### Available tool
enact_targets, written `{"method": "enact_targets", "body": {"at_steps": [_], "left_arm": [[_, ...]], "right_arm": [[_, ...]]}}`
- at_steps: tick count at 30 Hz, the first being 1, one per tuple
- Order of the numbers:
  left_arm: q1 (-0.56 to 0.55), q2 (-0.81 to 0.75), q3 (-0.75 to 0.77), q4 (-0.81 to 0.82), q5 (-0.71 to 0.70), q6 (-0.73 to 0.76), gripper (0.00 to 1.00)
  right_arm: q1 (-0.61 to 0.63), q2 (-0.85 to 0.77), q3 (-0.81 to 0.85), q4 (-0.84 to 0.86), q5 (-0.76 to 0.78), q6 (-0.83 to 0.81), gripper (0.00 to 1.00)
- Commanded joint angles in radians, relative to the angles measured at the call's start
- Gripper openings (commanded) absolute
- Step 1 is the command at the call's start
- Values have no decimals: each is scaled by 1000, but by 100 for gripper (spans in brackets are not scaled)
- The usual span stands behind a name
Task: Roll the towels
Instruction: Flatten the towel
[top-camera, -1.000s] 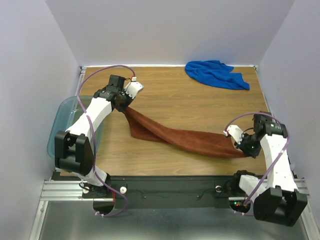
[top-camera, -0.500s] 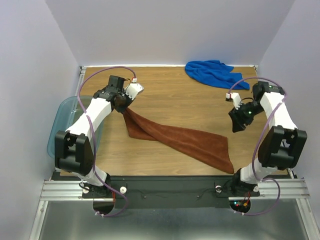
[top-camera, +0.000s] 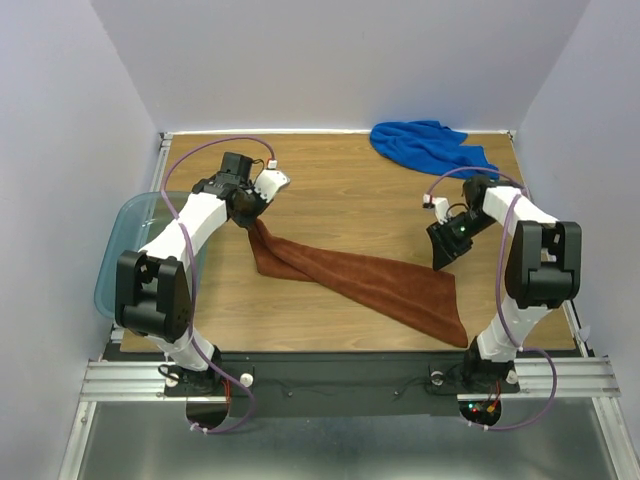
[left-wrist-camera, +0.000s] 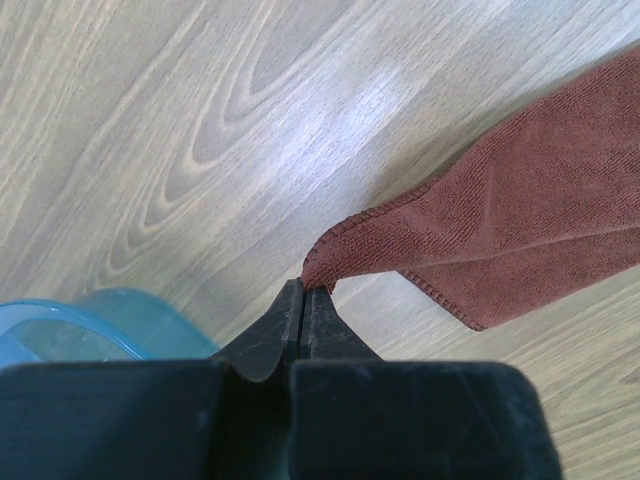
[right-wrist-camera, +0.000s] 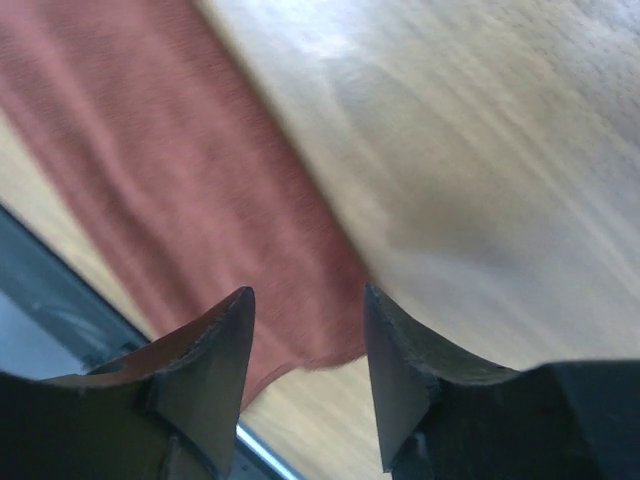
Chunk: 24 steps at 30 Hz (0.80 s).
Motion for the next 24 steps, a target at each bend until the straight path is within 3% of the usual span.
{"method": "enact_targets", "body": {"at_steps": [1,3,7,8,10,19,24], "left_arm": [[4,2,51,1,24,-13,0],[4,4,51,2,23,-13,0],[4,11,52,7,22,-13,0],[4,13,52,5,22,-16,0],[4,20,54,9,25,-20,0],[7,117,143,44,-10,-85,0],[20,143,181,48,-7,-119,0]], "right_arm": [[26,39,-36,94,45,32,51],[41,57,-65,112,58,37,50],[42,79,-65,148,65,44,32],[42,82,-59,148,65,47,12],[42,76,-34,148,71,52,1],[18,-36,197,157,103,38,1],[87,-170,71,145,153,-118,1]]}}
